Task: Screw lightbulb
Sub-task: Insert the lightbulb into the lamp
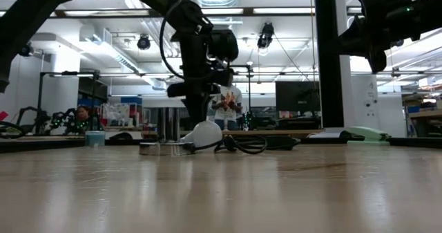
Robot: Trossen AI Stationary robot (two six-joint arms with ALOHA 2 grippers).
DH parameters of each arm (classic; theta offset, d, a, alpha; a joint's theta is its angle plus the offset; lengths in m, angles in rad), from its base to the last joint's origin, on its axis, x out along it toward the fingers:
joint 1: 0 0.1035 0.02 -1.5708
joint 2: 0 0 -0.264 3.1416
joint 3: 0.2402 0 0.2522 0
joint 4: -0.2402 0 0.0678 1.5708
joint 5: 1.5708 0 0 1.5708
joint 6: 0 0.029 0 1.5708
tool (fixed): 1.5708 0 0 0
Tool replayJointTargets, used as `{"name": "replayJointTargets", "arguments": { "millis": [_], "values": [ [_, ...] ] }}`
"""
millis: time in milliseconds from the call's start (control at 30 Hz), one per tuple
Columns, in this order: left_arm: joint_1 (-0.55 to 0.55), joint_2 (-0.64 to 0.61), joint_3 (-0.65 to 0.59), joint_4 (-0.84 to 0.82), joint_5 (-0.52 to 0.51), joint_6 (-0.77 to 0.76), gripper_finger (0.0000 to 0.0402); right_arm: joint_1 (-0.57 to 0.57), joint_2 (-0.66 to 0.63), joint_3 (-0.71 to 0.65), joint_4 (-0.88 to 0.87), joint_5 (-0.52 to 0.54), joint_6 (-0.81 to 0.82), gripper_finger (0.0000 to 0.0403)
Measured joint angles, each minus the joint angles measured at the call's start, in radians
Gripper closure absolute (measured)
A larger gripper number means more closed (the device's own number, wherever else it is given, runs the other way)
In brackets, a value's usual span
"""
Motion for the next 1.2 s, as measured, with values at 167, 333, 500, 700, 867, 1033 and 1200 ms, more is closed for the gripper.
{"name": "replayJointTargets", "arguments": {
  "millis": [167,333,500,700,867,1033,1200],
  "values": [
    [0.004,-0.018,-0.020,-0.148,0.127,-0.007,0.0348,0.000,0.000,-0.004,-0.037,-0.004,0.043,0.0403],
    [-0.003,-0.032,-0.093,-0.105,0.159,0.073,0.0311,0.000,0.006,-0.007,-0.037,-0.003,0.049,0.0403],
    [-0.005,-0.037,-0.174,-0.007,0.160,0.080,0.0261,0.000,0.013,-0.008,-0.034,-0.003,0.070,0.0403],
    [-0.006,-0.059,-0.210,0.083,0.205,0.088,0.0217,0.000,0.013,-0.010,-0.034,0.003,0.068,0.0403],
    [-0.006,-0.061,-0.227,0.152,0.247,0.095,0.0208,0.000,0.017,-0.010,-0.034,0.004,0.070,0.0403],
    [-0.005,-0.061,-0.251,0.170,0.257,0.106,0.0217,0.000,0.018,-0.010,-0.034,0.004,0.071,0.0403],
    [0.000,-0.061,-0.308,0.247,0.261,0.135,0.0238,0.000,0.018,-0.010,-0.034,0.004,0.071,0.0403]
  ]
}}
